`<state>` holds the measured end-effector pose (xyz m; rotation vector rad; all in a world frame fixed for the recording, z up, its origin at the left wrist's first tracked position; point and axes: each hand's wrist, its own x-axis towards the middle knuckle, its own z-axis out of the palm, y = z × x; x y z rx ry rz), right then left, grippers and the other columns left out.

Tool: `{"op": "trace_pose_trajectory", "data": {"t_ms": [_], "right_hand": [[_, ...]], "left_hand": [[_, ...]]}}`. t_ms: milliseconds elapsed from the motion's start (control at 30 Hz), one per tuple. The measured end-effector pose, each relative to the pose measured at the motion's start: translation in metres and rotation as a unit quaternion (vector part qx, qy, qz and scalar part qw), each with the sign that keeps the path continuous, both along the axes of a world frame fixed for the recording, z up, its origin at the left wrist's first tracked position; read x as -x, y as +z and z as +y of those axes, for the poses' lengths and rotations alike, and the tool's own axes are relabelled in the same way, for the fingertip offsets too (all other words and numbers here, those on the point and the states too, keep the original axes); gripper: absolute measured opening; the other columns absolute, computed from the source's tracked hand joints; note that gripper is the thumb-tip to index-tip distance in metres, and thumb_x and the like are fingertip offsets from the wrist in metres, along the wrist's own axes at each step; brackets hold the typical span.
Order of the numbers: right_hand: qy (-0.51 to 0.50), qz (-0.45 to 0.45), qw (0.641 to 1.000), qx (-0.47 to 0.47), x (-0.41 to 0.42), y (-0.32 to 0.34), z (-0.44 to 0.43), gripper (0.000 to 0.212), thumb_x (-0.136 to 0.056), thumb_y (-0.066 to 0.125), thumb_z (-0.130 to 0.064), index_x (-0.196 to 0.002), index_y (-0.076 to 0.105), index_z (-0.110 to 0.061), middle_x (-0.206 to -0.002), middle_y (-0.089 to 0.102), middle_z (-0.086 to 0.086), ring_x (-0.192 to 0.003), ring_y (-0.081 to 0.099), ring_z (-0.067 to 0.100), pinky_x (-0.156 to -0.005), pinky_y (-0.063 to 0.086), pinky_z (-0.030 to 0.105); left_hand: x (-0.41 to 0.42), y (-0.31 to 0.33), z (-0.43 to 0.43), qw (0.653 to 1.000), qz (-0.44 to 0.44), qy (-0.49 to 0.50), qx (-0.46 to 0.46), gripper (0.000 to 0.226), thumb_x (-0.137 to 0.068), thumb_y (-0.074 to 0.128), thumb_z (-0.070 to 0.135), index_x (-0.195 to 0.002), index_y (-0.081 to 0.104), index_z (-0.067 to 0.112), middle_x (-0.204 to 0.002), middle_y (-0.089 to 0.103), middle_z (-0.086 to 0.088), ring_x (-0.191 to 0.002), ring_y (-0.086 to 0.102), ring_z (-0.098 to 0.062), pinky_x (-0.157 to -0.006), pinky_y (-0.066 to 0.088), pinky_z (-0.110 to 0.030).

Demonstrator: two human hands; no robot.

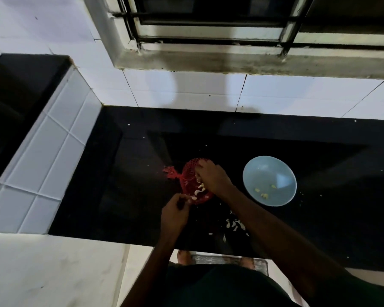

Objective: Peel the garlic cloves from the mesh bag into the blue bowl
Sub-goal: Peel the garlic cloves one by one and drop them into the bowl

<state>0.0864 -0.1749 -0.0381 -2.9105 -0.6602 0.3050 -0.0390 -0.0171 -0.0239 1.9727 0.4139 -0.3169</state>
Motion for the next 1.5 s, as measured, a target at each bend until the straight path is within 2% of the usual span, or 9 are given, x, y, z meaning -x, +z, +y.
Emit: {"op": "trace_pose_trajectory", "data": {"t_ms": [233,333,567,700,800,1000,1100,1300,1500], "right_hand": [[-0.103,-0.011,0.985,-0.141,0.008,0.003,-0.007,0.017,-0.092,0.052,-0.008,-0.103,0.051,-0.022,-0.105,0.053,-0.002,-0.093,0.056,0.020,-0.071,0.047,0.035],[-0.188,0.081,0.942,-0.264,0.011,0.010,-0.014,0.015,-0.093,0.047,-0.008,-0.093,0.048,-0.023,-0.088,0.057,-0.006,-0.080,0.058,0.015,-0.068,0.045,0.033],[-0.271,0.119,0.881,-0.369,0.026,0.013,-0.029,0.016,-0.101,0.047,-0.013,-0.102,0.063,-0.015,-0.103,0.066,-0.001,-0.091,0.063,0.013,-0.077,0.047,0.027],[-0.299,0.189,0.824,-0.443,0.077,0.010,-0.049,0.019,-0.105,0.050,-0.026,-0.097,0.063,-0.015,-0.079,0.066,-0.003,-0.067,0.063,0.009,-0.067,0.054,0.030],[-0.301,0.249,0.757,-0.523,0.117,0.008,-0.061,0.016,-0.100,0.063,-0.022,-0.099,0.065,-0.006,-0.085,0.070,0.003,-0.075,0.066,0.012,-0.069,0.054,0.026],[-0.322,0.247,0.710,-0.575,0.147,0.001,-0.087,0.014,-0.088,0.076,-0.011,-0.097,0.066,-0.005,-0.093,0.074,0.016,-0.084,0.071,0.021,-0.075,0.057,0.031],[-0.312,0.240,0.730,-0.558,0.147,0.001,-0.099,0.017,-0.087,0.077,-0.007,-0.092,0.062,-0.007,-0.084,0.072,0.010,-0.075,0.070,0.018,-0.068,0.057,0.031],[-0.231,0.220,0.856,-0.407,0.162,-0.005,-0.110,0.013,-0.101,0.060,-0.030,-0.091,0.055,-0.024,-0.088,0.062,-0.005,-0.082,0.059,0.006,-0.075,0.048,0.027],[-0.269,0.224,0.878,-0.327,0.172,-0.012,-0.107,0.025,-0.107,0.046,-0.031,-0.087,0.047,-0.016,-0.085,0.059,0.008,-0.082,0.057,0.019,-0.077,0.045,0.042]], "left_hand": [[-0.004,-0.003,-0.001,1.000,-0.018,0.000,0.023,0.010,-0.098,0.065,0.021,-0.101,0.071,0.029,-0.097,0.072,0.016,-0.089,0.066,0.004,-0.078,0.051,-0.017],[-0.004,-0.004,-0.005,1.000,-0.022,-0.006,0.021,0.009,-0.098,0.066,0.022,-0.102,0.071,0.029,-0.098,0.073,0.017,-0.089,0.066,0.005,-0.073,0.046,-0.012],[-0.003,-0.005,-0.017,0.999,-0.017,-0.016,0.035,0.010,-0.099,0.064,0.024,-0.103,0.069,0.031,-0.100,0.072,0.014,-0.090,0.068,-0.005,-0.075,0.050,-0.021],[0.001,-0.004,-0.029,0.995,-0.046,-0.082,0.041,0.023,-0.093,0.072,0.018,-0.113,0.070,0.029,-0.101,0.071,0.022,-0.096,0.065,0.011,-0.080,0.046,-0.006],[0.005,-0.006,-0.044,0.991,-0.052,-0.121,0.038,0.032,-0.087,0.078,0.016,-0.113,0.071,0.035,-0.099,0.072,0.025,-0.093,0.064,0.017,-0.083,0.043,-0.002],[0.007,-0.010,-0.068,0.983,-0.046,-0.174,0.031,0.015,-0.086,0.080,0.026,-0.100,0.080,0.032,-0.088,0.077,0.019,-0.081,0.072,0.004,-0.078,0.055,-0.015],[0.008,-0.011,-0.076,0.982,-0.049,-0.182,0.032,0.012,-0.086,0.080,0.021,-0.096,0.081,0.028,-0.086,0.078,0.016,-0.076,0.073,-0.002,-0.075,0.058,-0.021],[0.009,-0.021,-0.083,0.975,-0.050,-0.216,0.004,0.012,-0.087,0.078,0.014,-0.093,0.081,0.025,-0.084,0.078,0.014,-0.074,0.072,0.000,-0.077,0.058,-0.022],[0.012,-0.024,-0.086,0.970,-0.035,-0.242,-0.009,0.008,-0.093,0.073,0.021,-0.091,0.079,0.026,-0.084,0.077,0.011,-0.068,0.071,-0.001,-0.074,0.058,-0.024]]}}
